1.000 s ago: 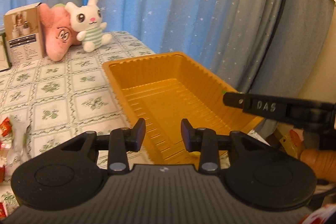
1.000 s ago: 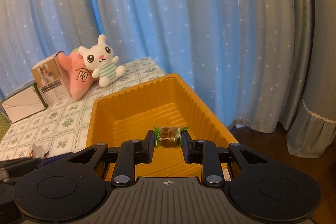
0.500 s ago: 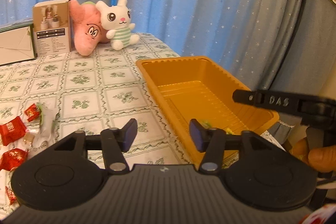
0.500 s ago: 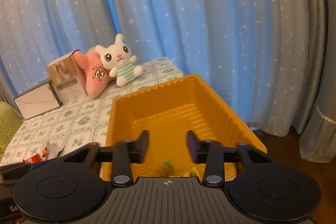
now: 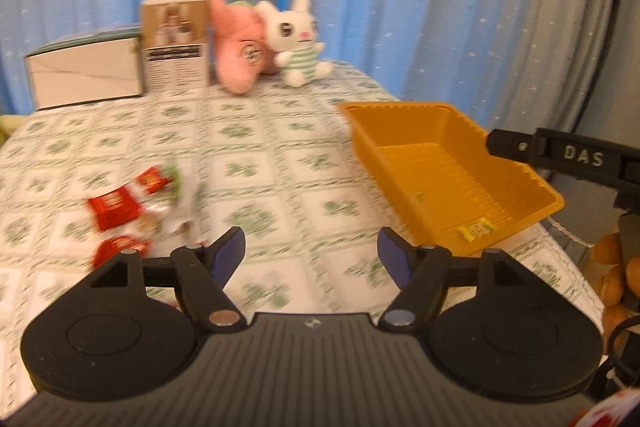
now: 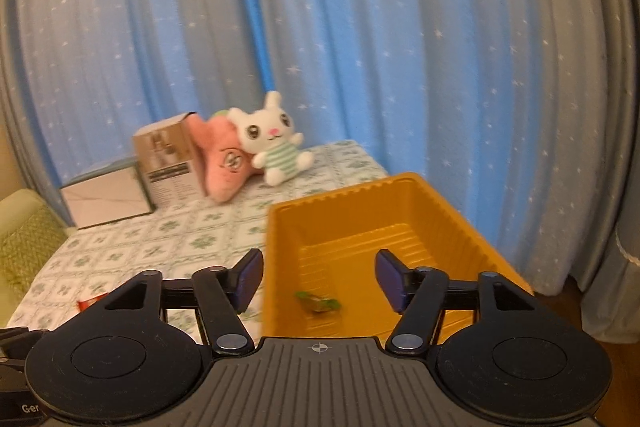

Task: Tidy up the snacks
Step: 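Carry both candies over the orange tray and open both grippers, then move both grippers back over the remaining snacks on the table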

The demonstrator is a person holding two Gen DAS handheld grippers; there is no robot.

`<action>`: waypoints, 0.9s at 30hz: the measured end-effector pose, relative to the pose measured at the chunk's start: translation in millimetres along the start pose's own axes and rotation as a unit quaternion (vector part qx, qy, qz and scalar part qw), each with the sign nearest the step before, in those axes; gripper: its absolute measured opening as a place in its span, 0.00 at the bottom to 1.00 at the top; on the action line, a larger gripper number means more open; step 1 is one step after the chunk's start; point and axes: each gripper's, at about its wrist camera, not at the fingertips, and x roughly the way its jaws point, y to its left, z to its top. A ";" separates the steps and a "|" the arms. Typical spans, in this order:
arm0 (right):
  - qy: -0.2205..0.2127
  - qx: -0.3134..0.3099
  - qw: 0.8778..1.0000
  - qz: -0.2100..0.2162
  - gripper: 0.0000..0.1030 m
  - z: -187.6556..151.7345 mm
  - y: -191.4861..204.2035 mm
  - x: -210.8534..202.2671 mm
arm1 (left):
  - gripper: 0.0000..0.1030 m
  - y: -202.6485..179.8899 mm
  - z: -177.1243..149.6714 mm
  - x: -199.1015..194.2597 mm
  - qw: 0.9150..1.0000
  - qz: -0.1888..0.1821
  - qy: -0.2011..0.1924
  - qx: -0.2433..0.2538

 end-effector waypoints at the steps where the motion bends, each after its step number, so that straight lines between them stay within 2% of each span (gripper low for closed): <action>1: 0.000 -0.006 1.000 0.004 0.62 -1.7 6.3 -2.4 | 0.68 6.1 -2.8 -5.9 1.000 0.009 -0.001 -0.005; 6: 0.013 -0.040 0.999 0.028 0.62 -18.3 41.6 -14.7 | 0.68 37.8 -16.2 -35.7 0.998 0.051 -0.004 -0.024; 14: 0.064 -0.075 0.993 0.067 0.62 -58.2 94.3 -19.8 | 0.68 88.7 -42.6 -73.1 0.993 0.117 0.004 -0.033; 23: 0.091 -0.122 0.984 0.097 0.62 -78.6 135.0 -14.5 | 0.68 123.9 -64.3 -97.1 0.987 0.145 0.013 -0.062; 27: 0.114 -0.157 0.973 0.122 0.62 -89.5 149.5 -5.9 | 0.68 133.7 -65.5 -95.1 0.987 0.142 0.017 -0.068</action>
